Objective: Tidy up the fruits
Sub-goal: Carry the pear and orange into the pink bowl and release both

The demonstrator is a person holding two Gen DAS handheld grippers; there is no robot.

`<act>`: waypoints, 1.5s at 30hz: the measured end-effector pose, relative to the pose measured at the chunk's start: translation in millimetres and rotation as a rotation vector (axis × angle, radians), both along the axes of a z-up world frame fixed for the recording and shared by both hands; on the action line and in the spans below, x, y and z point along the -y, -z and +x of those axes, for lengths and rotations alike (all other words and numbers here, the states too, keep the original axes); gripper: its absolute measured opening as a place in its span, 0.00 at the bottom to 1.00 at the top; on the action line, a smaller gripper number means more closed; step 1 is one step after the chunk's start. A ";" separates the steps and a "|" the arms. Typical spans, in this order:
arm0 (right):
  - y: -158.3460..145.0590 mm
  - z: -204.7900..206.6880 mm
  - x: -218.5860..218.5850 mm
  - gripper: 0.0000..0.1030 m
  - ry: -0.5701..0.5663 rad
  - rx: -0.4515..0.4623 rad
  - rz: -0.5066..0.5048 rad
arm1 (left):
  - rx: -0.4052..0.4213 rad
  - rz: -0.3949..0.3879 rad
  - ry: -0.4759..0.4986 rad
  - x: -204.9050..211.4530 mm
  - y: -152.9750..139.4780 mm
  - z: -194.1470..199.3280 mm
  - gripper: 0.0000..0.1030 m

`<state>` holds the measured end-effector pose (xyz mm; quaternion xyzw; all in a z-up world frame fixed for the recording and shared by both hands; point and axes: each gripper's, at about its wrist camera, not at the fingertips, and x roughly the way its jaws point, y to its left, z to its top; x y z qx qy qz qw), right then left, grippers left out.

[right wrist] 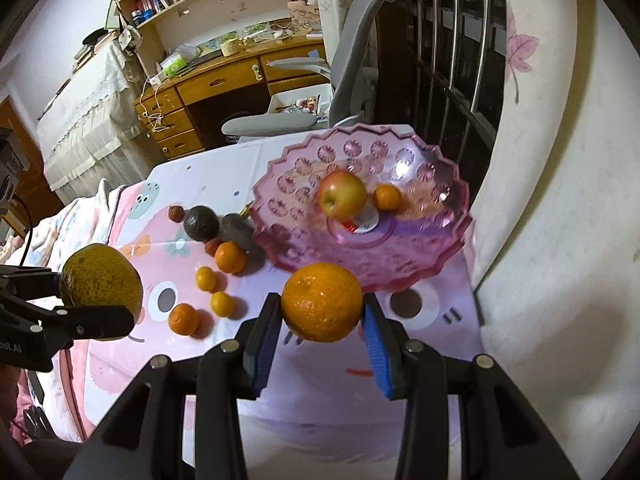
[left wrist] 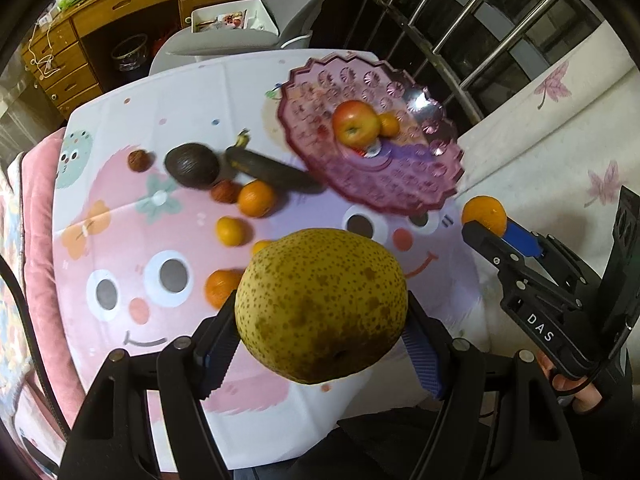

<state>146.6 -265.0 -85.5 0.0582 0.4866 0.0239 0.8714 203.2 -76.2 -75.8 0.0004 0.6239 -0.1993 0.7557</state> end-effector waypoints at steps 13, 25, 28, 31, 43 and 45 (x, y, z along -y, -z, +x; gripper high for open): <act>10.6 42.3 54.3 0.40 -0.048 -0.004 0.037 | -0.023 0.003 -0.015 73.6 18.3 38.4 0.71; 45.6 76.5 75.0 0.40 -0.105 -0.090 0.050 | -0.095 0.039 -0.031 116.1 61.8 87.8 0.71; 53.8 82.2 76.2 0.40 -0.121 -0.111 0.041 | -0.118 0.055 -0.047 121.4 75.0 96.0 0.72; 61.3 86.1 75.3 0.40 -0.138 -0.130 0.032 | -0.132 0.062 -0.065 125.5 86.3 101.5 0.72; 75.2 93.7 77.9 0.40 -0.172 -0.172 0.037 | -0.135 0.090 -0.090 132.5 104.6 108.4 0.83; 76.2 94.3 78.0 0.40 -0.165 -0.179 0.040 | -0.114 0.074 -0.093 134.2 98.4 110.8 0.88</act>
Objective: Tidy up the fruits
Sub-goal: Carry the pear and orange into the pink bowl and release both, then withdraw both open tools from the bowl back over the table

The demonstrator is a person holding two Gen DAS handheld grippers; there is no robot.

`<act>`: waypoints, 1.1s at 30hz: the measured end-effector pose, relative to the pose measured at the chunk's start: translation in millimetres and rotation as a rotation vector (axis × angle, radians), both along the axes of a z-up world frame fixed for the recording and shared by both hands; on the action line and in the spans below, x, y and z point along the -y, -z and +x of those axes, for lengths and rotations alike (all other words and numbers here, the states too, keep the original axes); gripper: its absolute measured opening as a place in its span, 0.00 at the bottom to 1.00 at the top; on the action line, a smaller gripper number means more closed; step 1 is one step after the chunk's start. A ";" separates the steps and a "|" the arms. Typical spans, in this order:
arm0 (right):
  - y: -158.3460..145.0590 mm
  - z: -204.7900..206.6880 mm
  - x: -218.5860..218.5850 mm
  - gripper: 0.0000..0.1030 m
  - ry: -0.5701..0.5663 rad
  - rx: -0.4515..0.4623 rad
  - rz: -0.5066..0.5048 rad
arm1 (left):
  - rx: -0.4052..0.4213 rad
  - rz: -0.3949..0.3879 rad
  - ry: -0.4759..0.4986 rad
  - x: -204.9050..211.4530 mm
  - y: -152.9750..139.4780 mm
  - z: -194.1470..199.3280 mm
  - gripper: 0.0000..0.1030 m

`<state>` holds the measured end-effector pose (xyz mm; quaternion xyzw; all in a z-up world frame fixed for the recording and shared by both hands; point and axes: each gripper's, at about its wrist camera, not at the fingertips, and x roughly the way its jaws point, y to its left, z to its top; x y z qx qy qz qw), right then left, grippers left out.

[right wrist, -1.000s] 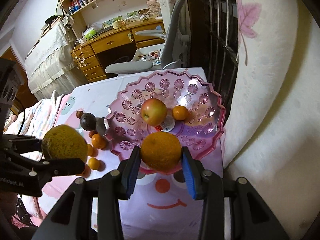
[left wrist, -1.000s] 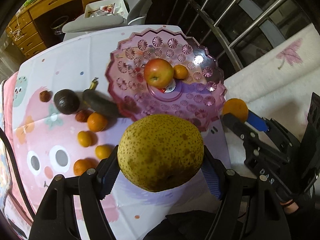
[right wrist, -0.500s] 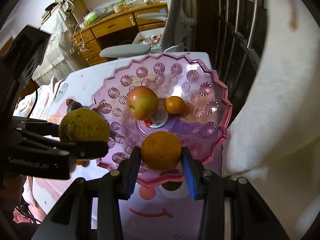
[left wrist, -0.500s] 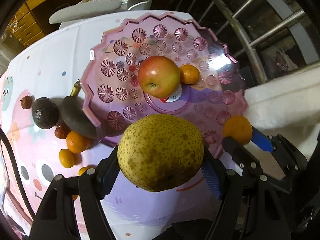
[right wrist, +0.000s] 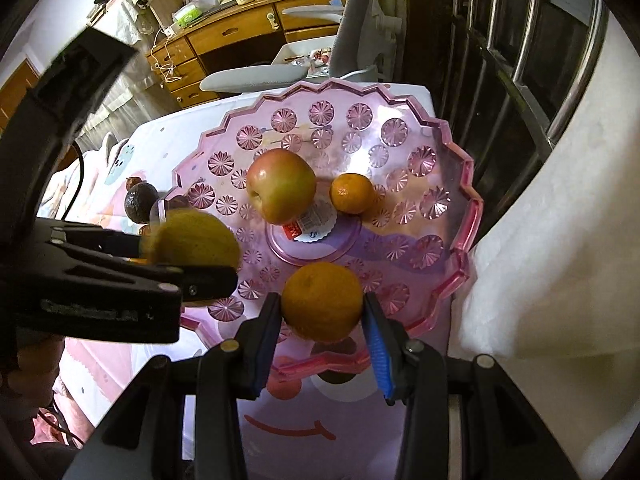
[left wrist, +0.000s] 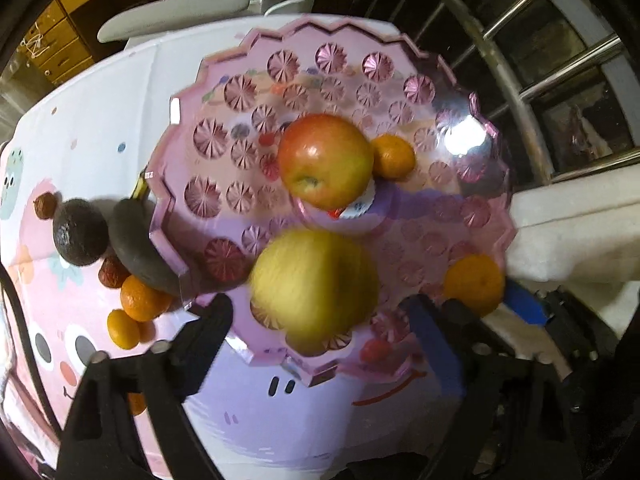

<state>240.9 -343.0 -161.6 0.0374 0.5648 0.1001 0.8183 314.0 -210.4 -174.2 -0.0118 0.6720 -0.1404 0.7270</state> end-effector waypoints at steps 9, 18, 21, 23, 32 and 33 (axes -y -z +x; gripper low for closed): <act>-7.9 -4.8 -0.6 0.60 0.045 0.003 0.022 | 0.042 -0.018 -0.024 -13.9 -22.0 -3.9 0.88; -20.9 -18.2 -10.3 0.60 0.071 0.004 0.063 | 0.099 -0.059 -0.048 -43.8 -48.2 -25.8 0.88; -24.1 -24.4 -16.3 0.60 0.078 0.002 0.075 | 0.120 -0.066 -0.055 -56.6 -54.4 -36.9 0.88; -25.8 -29.5 -21.0 0.60 0.087 -0.001 0.089 | 0.126 -0.069 -0.060 -65.7 -56.8 -44.2 0.88; -27.5 -55.7 -51.2 0.60 0.118 -0.036 0.110 | 0.137 -0.082 -0.091 -119.4 -65.0 -78.5 0.88; -27.5 -58.3 -55.0 0.60 0.123 -0.040 0.115 | 0.139 -0.084 -0.092 -126.5 -66.4 -82.0 0.88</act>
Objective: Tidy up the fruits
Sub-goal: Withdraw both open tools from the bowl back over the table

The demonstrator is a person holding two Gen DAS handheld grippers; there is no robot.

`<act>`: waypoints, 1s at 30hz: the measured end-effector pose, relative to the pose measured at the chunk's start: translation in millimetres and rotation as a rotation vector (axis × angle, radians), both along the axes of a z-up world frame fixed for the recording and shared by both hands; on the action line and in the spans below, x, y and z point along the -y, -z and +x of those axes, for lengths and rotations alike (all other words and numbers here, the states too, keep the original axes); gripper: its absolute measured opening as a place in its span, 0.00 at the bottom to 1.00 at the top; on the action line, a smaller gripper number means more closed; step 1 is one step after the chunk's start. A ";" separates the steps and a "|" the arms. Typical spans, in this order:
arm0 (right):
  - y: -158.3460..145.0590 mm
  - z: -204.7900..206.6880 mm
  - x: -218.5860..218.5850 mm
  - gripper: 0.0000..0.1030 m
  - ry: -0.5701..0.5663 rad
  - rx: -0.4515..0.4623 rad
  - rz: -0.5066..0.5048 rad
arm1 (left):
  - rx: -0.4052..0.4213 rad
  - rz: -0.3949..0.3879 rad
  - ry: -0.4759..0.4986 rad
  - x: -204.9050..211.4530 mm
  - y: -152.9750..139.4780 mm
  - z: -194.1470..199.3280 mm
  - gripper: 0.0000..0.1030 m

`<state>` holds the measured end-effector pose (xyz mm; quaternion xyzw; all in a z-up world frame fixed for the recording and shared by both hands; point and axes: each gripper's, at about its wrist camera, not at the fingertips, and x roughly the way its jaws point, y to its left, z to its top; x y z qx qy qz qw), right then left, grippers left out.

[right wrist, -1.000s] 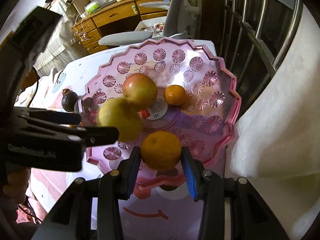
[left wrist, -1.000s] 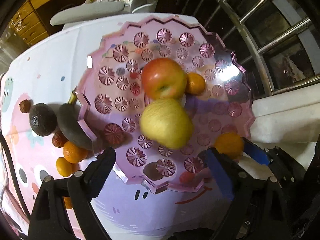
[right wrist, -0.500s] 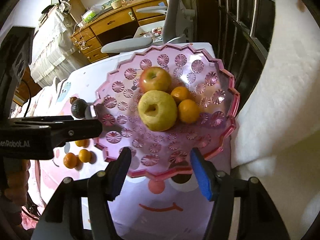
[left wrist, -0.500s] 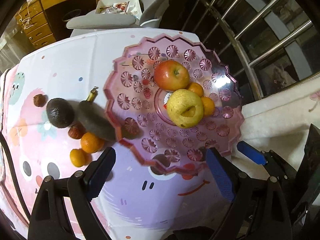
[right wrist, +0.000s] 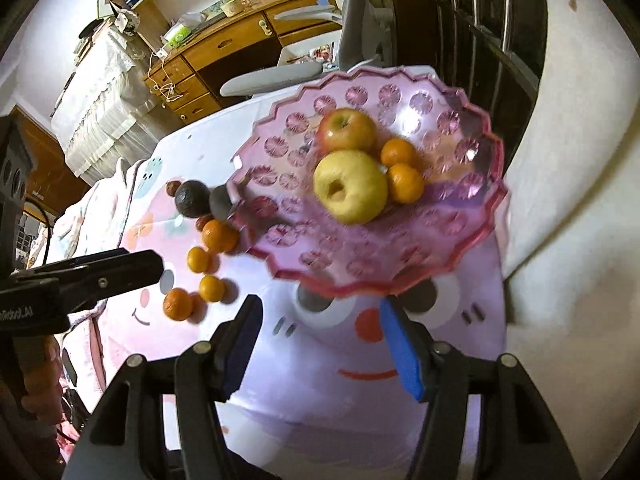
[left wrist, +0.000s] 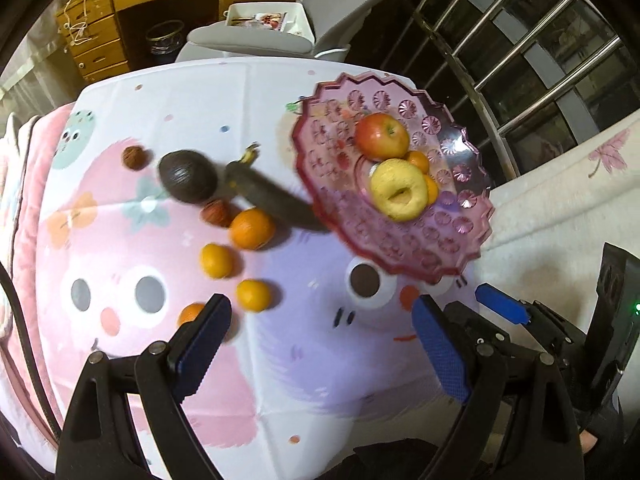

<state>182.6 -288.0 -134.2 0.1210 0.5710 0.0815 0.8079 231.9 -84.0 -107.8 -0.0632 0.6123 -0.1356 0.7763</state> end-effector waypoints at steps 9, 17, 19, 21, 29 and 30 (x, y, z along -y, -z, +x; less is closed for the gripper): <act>-5.2 -33.6 -48.9 0.60 0.074 -0.019 0.025 | 0.016 -0.018 0.020 -70.5 -10.8 -34.0 0.88; -7.3 -61.5 -104.0 0.60 0.156 -0.026 0.045 | 0.040 -0.017 0.074 -133.0 -19.8 -51.9 0.88; -6.4 -66.0 -115.6 0.60 0.178 -0.026 0.052 | 0.048 -0.015 0.091 -143.6 -22.3 -54.2 0.88; -4.9 -71.9 -129.0 0.60 0.205 -0.025 0.058 | 0.056 -0.013 0.111 -155.3 -24.3 -54.8 0.88; 4.5 -80.2 -171.9 0.60 0.292 -0.051 0.086 | 0.047 -0.010 0.181 -190.6 -25.5 -44.1 0.88; 5.7 -80.3 -175.4 0.60 0.296 -0.056 0.089 | 0.040 -0.009 0.187 -193.6 -24.8 -40.4 0.88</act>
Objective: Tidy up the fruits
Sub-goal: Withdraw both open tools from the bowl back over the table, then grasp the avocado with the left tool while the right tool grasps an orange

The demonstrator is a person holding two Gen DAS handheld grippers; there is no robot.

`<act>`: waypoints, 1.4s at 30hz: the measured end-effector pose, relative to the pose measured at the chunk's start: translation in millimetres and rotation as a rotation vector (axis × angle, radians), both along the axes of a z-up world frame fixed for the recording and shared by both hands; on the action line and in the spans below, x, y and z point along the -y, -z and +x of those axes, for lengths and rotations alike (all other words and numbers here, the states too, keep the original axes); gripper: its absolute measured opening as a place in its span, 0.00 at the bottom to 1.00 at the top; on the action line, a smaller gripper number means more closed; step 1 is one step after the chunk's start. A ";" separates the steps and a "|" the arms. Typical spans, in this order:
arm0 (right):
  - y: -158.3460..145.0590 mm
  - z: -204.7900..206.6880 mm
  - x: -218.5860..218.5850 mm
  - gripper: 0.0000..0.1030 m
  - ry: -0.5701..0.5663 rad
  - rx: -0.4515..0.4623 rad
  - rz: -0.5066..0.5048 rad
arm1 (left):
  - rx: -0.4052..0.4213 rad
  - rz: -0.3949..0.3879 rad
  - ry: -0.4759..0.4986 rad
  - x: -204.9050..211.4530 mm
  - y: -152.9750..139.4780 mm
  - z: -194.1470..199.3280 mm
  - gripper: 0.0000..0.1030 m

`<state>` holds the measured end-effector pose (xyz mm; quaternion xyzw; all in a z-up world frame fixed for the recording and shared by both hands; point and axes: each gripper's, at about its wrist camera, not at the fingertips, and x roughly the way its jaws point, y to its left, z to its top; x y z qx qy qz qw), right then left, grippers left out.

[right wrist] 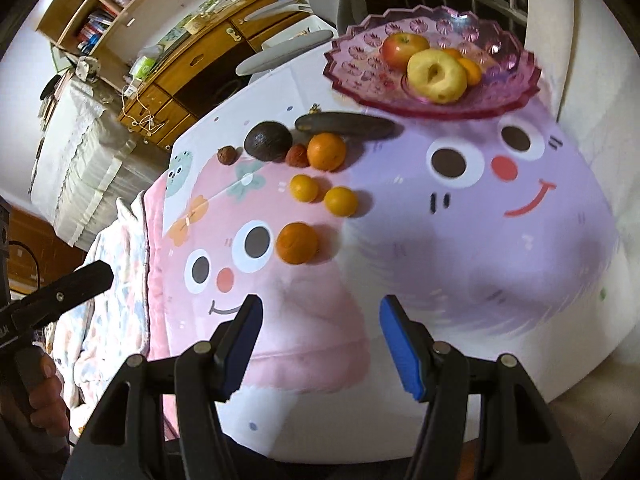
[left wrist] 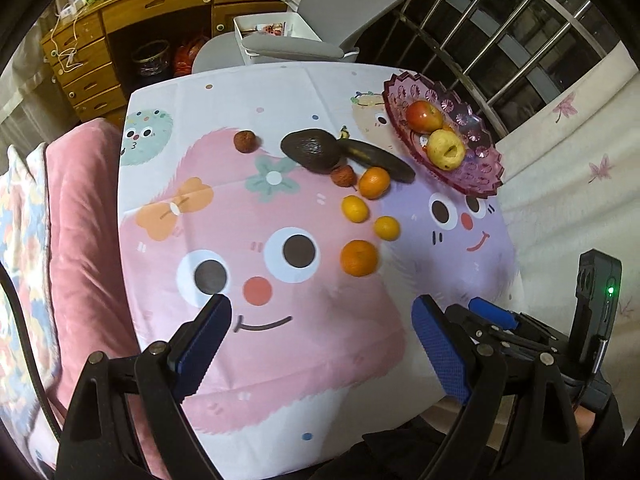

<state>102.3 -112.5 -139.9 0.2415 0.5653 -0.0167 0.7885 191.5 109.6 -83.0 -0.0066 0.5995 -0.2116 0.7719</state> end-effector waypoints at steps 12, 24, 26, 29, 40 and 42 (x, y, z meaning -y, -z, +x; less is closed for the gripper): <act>23.6 31.2 -25.0 0.60 -0.019 -0.065 0.026 | -0.027 0.000 0.021 -1.9 9.0 61.6 0.94; 60.4 75.3 -29.0 0.59 -0.088 -0.116 0.012 | -0.098 0.014 0.069 38.4 55.2 132.2 0.98; 64.8 81.0 -29.5 0.59 -0.109 -0.114 -0.001 | -0.111 0.027 0.074 47.7 68.0 145.1 0.98; 70.6 88.2 -31.9 0.58 -0.151 -0.115 -0.025 | -0.128 0.031 0.078 59.4 85.4 161.5 0.98; 84.7 102.4 -47.1 0.47 -0.314 -0.102 -0.103 | -0.164 0.026 0.077 90.0 133.8 196.1 0.98; 86.8 104.0 -47.1 0.46 -0.324 -0.103 -0.115 | -0.161 0.031 0.076 93.8 139.0 198.4 0.98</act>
